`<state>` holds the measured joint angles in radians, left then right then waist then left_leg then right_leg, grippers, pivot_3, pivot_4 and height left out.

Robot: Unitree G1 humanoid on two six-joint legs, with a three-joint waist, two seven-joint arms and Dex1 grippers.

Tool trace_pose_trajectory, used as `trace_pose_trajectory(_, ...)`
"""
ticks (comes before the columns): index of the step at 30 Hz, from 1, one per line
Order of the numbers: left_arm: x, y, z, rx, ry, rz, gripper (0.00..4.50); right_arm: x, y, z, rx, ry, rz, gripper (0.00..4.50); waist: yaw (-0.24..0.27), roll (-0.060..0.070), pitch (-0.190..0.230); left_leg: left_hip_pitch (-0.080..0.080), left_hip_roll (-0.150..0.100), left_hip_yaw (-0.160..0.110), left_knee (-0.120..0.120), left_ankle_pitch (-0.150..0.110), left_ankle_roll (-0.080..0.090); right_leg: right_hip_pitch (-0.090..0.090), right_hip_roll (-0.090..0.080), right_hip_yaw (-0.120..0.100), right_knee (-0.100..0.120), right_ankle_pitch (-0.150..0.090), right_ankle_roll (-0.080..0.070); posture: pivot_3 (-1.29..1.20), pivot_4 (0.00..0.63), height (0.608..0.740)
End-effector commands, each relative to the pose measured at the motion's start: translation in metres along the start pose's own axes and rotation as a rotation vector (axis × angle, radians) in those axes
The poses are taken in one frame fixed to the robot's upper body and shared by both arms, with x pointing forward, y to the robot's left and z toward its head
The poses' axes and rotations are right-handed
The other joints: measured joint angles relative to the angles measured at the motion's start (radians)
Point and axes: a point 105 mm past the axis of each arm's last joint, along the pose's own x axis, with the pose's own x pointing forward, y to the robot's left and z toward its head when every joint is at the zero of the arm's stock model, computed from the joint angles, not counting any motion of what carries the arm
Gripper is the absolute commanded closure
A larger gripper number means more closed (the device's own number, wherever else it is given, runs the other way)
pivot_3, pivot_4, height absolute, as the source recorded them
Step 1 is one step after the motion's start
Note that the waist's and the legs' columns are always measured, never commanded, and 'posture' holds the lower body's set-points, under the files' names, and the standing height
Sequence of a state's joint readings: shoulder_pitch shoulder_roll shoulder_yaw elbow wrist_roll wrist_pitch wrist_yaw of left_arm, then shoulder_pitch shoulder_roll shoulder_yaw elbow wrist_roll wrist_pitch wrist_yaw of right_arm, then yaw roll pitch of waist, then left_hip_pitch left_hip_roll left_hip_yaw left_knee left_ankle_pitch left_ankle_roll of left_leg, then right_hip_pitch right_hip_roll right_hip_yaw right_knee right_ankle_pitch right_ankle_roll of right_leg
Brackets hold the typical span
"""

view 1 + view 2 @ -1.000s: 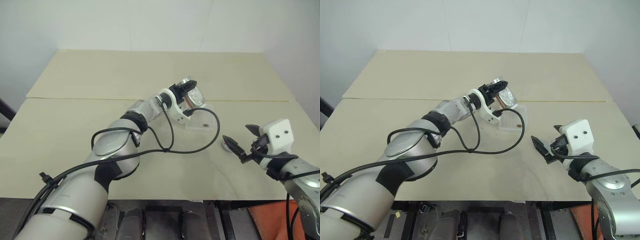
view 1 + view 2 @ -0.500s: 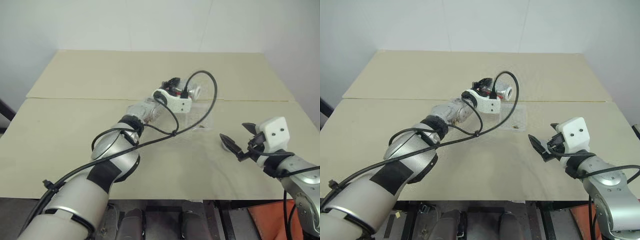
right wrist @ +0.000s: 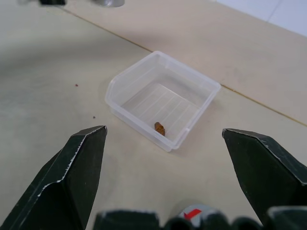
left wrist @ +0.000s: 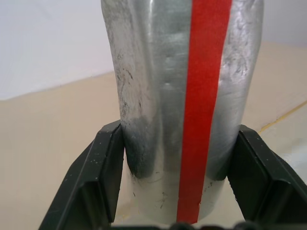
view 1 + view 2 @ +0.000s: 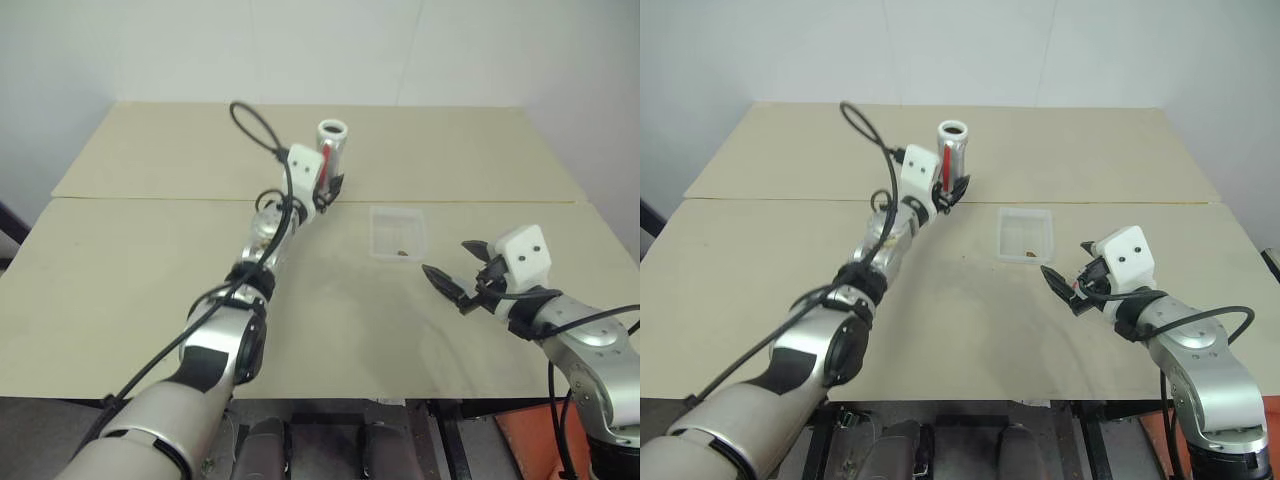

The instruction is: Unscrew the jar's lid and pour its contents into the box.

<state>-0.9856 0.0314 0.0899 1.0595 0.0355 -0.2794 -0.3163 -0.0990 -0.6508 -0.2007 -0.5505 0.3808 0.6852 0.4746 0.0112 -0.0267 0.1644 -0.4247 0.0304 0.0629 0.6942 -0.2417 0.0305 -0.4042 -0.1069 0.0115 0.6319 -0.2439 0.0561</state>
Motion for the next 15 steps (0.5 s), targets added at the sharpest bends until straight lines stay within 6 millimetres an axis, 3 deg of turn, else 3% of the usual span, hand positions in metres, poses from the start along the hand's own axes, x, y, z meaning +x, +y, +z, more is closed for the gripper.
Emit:
trace_pose_trajectory(1, -0.006, -0.008, 0.009, -0.001, -0.085, 0.017, 1.73, 0.004, 0.001, 0.014, -0.043, -0.061, 0.010, 0.02, 0.002, 0.000, 0.000, 0.000, 0.000, 0.000, 0.000, 0.000, 0.000, 0.000, 0.000, 0.000, 0.000, 0.000, 0.000, 0.00, 0.150, 0.740)
trace_pose_trajectory(7, -0.029, -0.017, -0.018, -0.036, -0.062, 0.042, 1.73, 0.008, 0.002, 0.015, -0.075, -0.069, 0.020, 0.02, 0.004, 0.000, 0.000, 0.000, 0.000, -0.001, 0.001, 0.000, 0.001, 0.000, 0.000, 0.000, 0.000, 0.001, 0.001, 0.00, 0.150, 0.740)
trace_pose_trajectory(15, -0.043, -0.021, -0.043, -0.071, 0.013, 0.048, 1.73, 0.006, 0.000, 0.013, -0.082, -0.063, 0.011, 0.02, 0.002, 0.000, 0.000, 0.000, 0.000, -0.001, 0.001, -0.001, 0.001, 0.001, 0.000, 0.000, 0.000, 0.001, 0.001, 0.00, 0.150, 0.740)
